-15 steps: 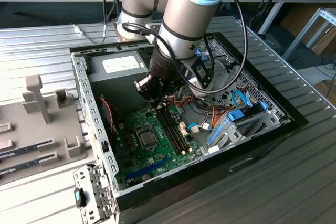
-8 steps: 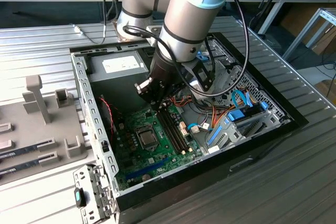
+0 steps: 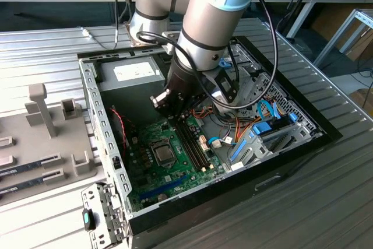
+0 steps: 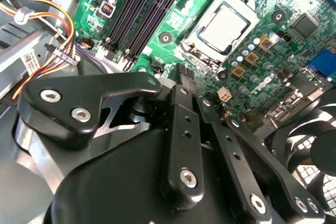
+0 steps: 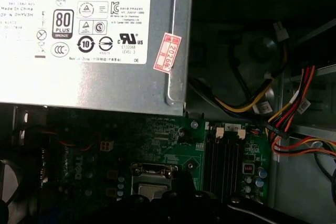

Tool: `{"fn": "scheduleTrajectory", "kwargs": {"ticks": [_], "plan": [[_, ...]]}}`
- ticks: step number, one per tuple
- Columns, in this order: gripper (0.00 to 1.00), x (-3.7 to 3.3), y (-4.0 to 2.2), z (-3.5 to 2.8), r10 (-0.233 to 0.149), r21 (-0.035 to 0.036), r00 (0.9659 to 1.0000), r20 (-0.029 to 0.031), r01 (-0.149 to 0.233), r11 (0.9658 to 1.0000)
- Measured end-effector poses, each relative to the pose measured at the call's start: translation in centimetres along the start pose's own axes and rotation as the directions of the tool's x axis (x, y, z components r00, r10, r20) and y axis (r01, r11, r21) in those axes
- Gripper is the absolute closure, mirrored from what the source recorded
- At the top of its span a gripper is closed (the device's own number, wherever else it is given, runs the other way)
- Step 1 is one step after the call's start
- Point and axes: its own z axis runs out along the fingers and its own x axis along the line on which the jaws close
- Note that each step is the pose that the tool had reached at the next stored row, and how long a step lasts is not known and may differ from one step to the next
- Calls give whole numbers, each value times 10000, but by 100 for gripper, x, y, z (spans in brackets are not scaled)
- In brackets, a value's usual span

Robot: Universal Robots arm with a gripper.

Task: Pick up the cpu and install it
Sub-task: 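Install the first cpu locking lever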

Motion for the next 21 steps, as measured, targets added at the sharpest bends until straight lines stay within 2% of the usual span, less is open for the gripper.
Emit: {"fn": "scheduleTrajectory", "kwargs": {"ticks": [4,7,11,18,21], "plan": [[90,-23,-8,35,-47,65,10000,-78,48,10000],[90,-58,-12,57,-80,84,9999,-125,81,9999],[90,-66,-27,68,-92,91,9999,-140,93,9999],[90,-62,-105,95,-99,124,9998,-155,101,9999],[90,-64,-124,128,-96,146,9998,-175,98,9998]]}}
